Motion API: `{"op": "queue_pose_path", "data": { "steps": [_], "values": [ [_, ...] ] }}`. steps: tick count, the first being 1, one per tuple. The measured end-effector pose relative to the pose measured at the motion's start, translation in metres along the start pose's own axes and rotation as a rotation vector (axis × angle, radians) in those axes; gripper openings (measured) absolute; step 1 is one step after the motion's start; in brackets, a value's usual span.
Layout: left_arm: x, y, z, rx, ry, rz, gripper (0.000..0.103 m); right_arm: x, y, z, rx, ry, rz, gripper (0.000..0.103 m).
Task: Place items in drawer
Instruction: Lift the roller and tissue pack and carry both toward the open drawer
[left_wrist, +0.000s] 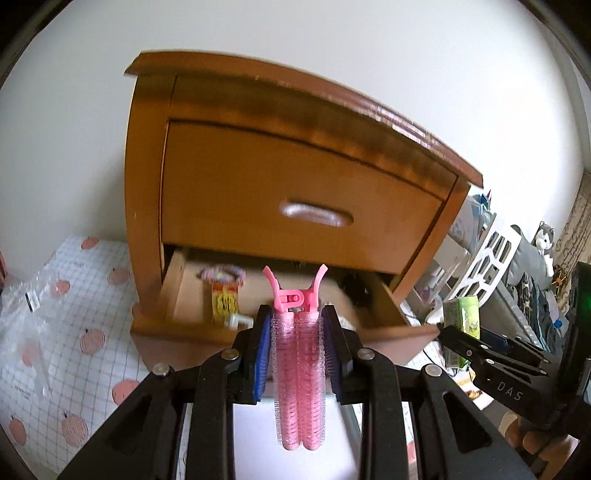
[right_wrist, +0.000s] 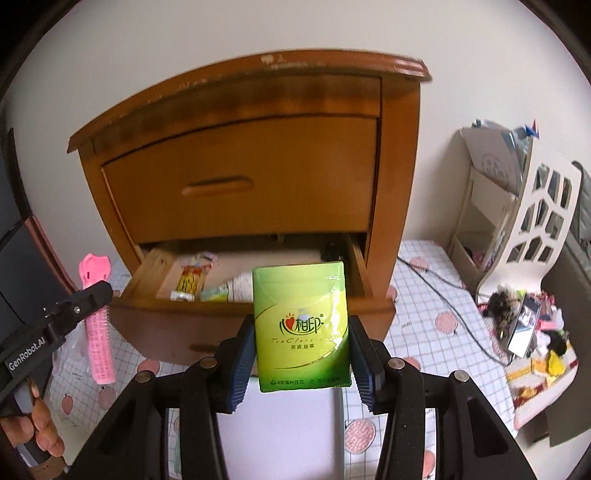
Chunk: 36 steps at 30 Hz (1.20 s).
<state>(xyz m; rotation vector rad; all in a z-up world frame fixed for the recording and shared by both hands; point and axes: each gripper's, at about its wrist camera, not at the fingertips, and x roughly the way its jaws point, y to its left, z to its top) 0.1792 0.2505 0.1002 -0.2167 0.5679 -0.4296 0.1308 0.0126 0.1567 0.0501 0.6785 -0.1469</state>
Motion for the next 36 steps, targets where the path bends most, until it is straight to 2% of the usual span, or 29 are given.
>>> {"op": "queue_pose_path", "data": {
  "steps": [9, 22, 36],
  "values": [
    [0.006, -0.006, 0.031, 0.051, -0.04, 0.015, 0.028, 0.005, 0.002, 0.033, -0.011, 0.006, 0.003, 0.05],
    [0.043, 0.001, 0.052, 0.063, 0.02, 0.058, 0.028, 0.03, -0.004, 0.063, -0.016, 0.068, -0.011, 0.05],
    [0.083, 0.004, 0.052, 0.071, 0.083, 0.095, 0.028, 0.072, -0.003, 0.073, -0.032, 0.144, -0.035, 0.05]
  ]
}}
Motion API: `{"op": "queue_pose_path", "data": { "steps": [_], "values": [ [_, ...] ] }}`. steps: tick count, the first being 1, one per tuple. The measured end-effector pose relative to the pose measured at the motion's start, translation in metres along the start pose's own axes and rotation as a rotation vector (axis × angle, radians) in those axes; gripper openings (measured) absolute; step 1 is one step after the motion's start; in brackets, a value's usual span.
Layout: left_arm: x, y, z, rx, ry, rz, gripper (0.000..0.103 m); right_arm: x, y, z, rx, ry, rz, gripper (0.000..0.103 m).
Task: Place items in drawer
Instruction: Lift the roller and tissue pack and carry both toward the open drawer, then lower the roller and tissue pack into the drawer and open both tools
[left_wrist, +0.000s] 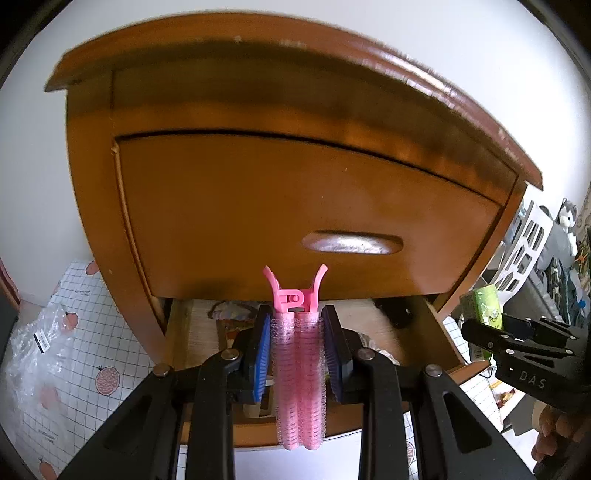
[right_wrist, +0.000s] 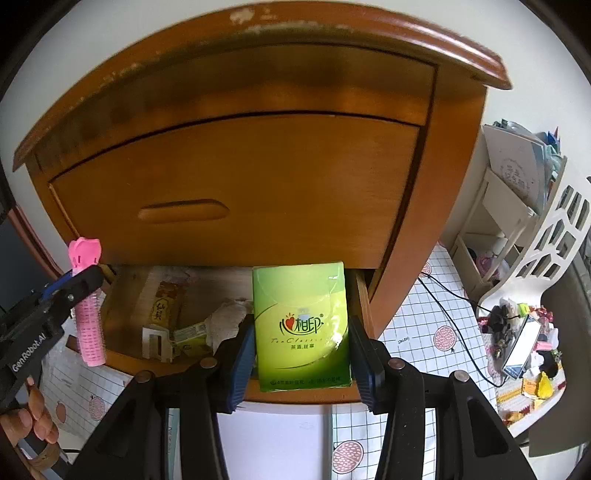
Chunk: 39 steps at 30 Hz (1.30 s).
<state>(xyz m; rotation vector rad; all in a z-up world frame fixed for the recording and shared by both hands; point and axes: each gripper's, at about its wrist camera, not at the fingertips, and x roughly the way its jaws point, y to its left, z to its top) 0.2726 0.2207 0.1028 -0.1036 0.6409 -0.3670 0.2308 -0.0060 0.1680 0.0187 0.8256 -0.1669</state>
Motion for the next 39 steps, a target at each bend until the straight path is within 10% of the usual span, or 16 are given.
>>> {"op": "queue_pose_path", "data": {
  "steps": [39],
  "values": [
    [0.083, 0.007, -0.022, -0.016, 0.143, 0.068, 0.029, 0.1, 0.022, -0.011, -0.075, 0.184, -0.042, 0.05]
  ]
}}
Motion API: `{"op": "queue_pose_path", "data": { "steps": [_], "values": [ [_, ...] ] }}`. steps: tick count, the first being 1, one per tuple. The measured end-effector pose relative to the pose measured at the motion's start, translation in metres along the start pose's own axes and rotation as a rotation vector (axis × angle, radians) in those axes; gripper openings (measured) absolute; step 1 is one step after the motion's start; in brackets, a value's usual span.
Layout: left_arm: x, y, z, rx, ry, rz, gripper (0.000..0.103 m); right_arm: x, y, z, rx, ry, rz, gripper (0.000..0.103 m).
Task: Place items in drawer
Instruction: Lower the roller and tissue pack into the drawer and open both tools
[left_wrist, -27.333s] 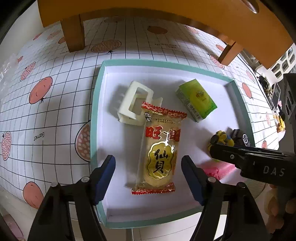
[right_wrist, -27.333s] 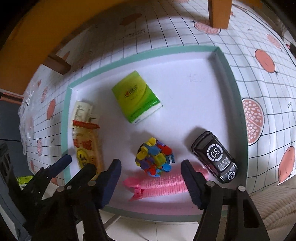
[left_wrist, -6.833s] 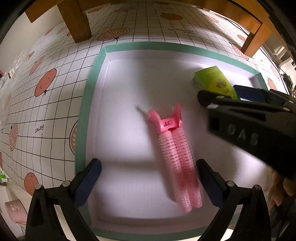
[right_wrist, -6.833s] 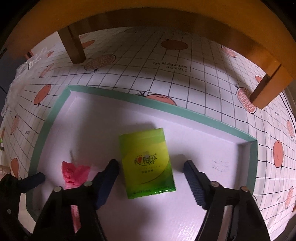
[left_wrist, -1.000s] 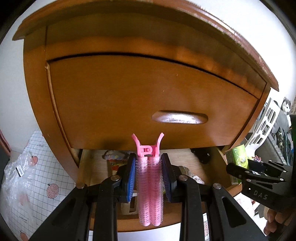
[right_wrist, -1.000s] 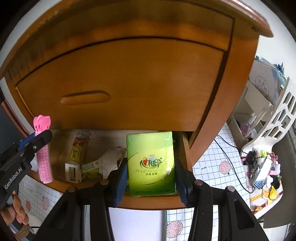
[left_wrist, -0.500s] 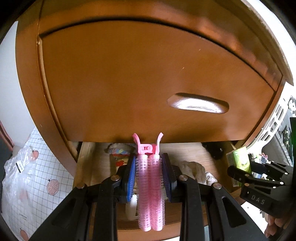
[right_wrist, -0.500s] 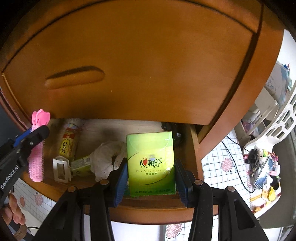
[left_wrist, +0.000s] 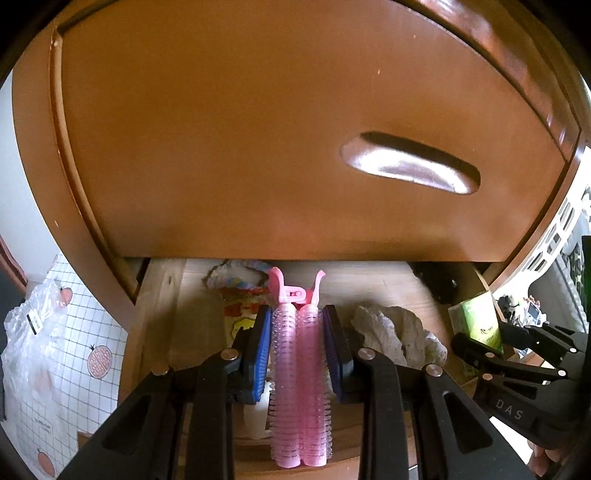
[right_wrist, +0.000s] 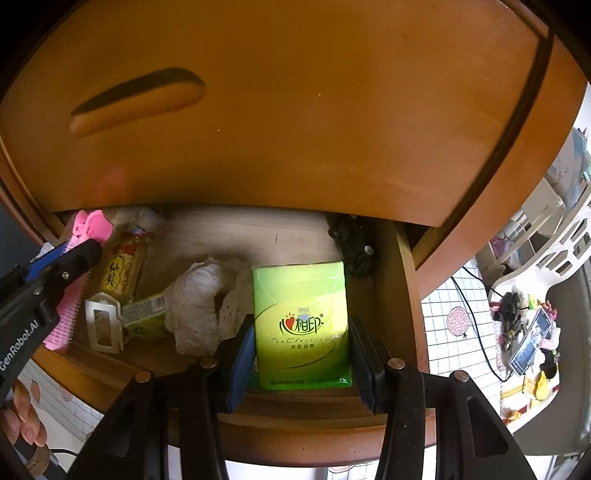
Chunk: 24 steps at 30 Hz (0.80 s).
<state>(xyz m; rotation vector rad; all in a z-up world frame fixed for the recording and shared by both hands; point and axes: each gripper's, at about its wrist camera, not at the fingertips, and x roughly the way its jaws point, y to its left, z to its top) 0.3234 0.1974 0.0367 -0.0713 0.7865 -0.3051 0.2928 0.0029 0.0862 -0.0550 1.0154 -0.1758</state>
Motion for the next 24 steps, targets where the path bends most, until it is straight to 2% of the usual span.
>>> {"op": "queue_pose_path", "data": {
  "steps": [12, 16, 19, 21, 24],
  "values": [
    [-0.001, 0.004, 0.001, -0.006, 0.002, 0.002, 0.029, 0.005, 0.003, -0.001, 0.002, 0.004, 0.015, 0.05],
    [-0.005, 0.005, 0.003, -0.009, -0.01, 0.006, 0.039, 0.003, 0.005, 0.0, -0.001, -0.005, 0.018, 0.052],
    [-0.007, 0.005, 0.004, -0.009, -0.012, 0.004, 0.04, 0.001, 0.006, 0.0, 0.002, -0.013, 0.023, 0.059],
    [-0.008, 0.004, 0.004, -0.007, -0.015, 0.004, 0.042, 0.0, 0.006, 0.001, 0.0, -0.016, 0.023, 0.06],
    [-0.011, 0.003, 0.006, -0.006, -0.024, 0.004, 0.052, -0.002, 0.006, 0.002, 0.0, -0.02, 0.023, 0.062]
  ]
}}
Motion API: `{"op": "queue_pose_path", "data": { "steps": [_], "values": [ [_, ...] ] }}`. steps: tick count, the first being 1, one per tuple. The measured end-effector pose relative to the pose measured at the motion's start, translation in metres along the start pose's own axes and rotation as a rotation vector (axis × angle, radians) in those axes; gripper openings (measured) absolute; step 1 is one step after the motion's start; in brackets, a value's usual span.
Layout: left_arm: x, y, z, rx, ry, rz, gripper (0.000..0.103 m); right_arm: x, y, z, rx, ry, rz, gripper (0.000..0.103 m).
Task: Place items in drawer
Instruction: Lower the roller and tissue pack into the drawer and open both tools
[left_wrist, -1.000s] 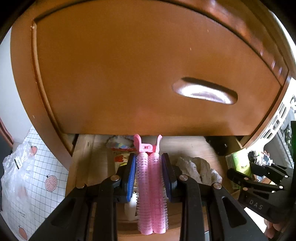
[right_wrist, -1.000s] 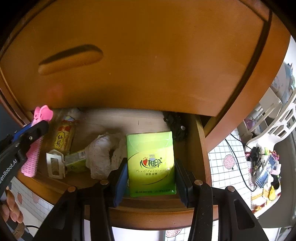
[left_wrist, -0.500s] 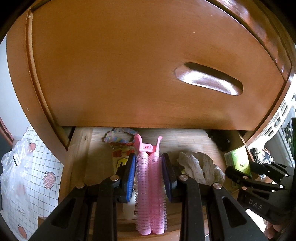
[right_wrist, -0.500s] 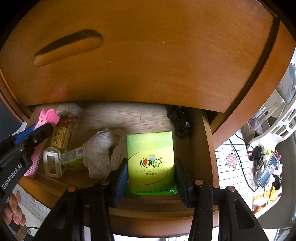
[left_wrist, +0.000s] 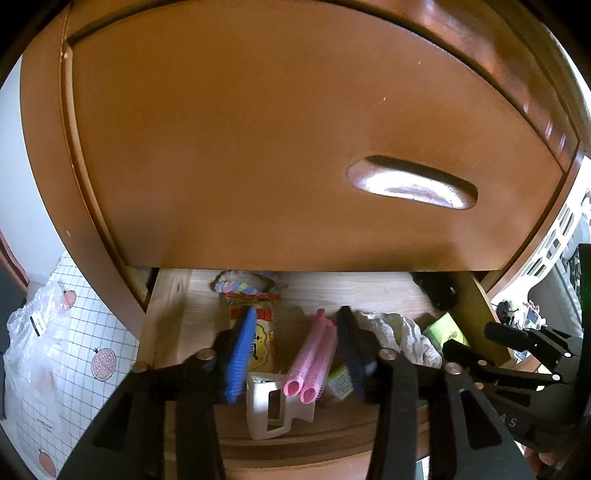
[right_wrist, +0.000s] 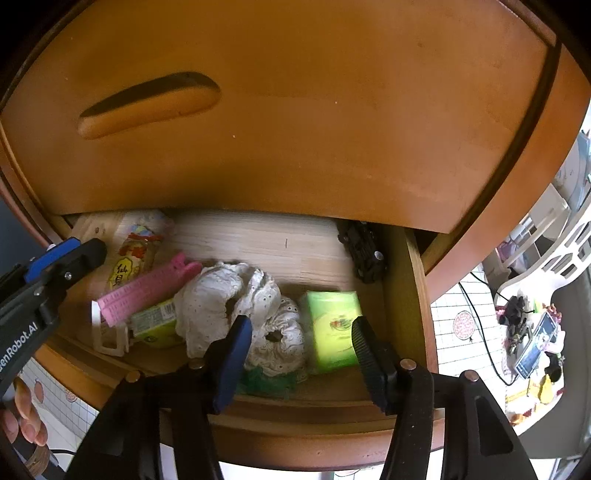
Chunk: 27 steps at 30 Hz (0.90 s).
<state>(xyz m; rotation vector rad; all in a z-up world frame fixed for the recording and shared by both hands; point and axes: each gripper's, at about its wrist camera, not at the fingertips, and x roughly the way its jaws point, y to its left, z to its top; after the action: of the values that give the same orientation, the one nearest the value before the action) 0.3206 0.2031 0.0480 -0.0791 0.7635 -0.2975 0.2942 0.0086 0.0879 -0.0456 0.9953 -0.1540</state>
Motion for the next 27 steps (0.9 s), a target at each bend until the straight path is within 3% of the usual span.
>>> {"op": "queue_pose_path", "data": {
  "steps": [6, 8, 11, 13, 17, 20, 27],
  "values": [
    [-0.005, 0.001, 0.003, -0.013, -0.012, 0.0, 0.066, -0.006, -0.002, 0.0, 0.011, -0.016, -0.001, 0.073],
    [-0.006, 0.001, 0.004, -0.016, -0.012, 0.005, 0.068, -0.008, -0.004, 0.0, 0.017, -0.022, -0.001, 0.083],
    [-0.009, 0.002, 0.004, -0.019, -0.017, 0.011, 0.071, -0.011, -0.005, -0.001, 0.021, -0.028, -0.001, 0.084],
    [-0.011, 0.003, 0.004, -0.027, -0.028, 0.015, 0.08, -0.013, -0.006, -0.001, 0.025, -0.03, -0.003, 0.085],
    [-0.016, 0.006, 0.005, -0.038, -0.048, 0.034, 0.083, -0.018, -0.008, -0.001, 0.035, -0.043, -0.001, 0.1],
    [-0.019, 0.008, 0.005, -0.042, -0.058, 0.051, 0.094, -0.022, -0.009, -0.001, 0.035, -0.051, -0.004, 0.101],
    [-0.026, 0.011, 0.003, -0.054, -0.107, 0.082, 0.103, -0.027, -0.009, -0.002, 0.041, -0.064, -0.005, 0.103]
  ]
}}
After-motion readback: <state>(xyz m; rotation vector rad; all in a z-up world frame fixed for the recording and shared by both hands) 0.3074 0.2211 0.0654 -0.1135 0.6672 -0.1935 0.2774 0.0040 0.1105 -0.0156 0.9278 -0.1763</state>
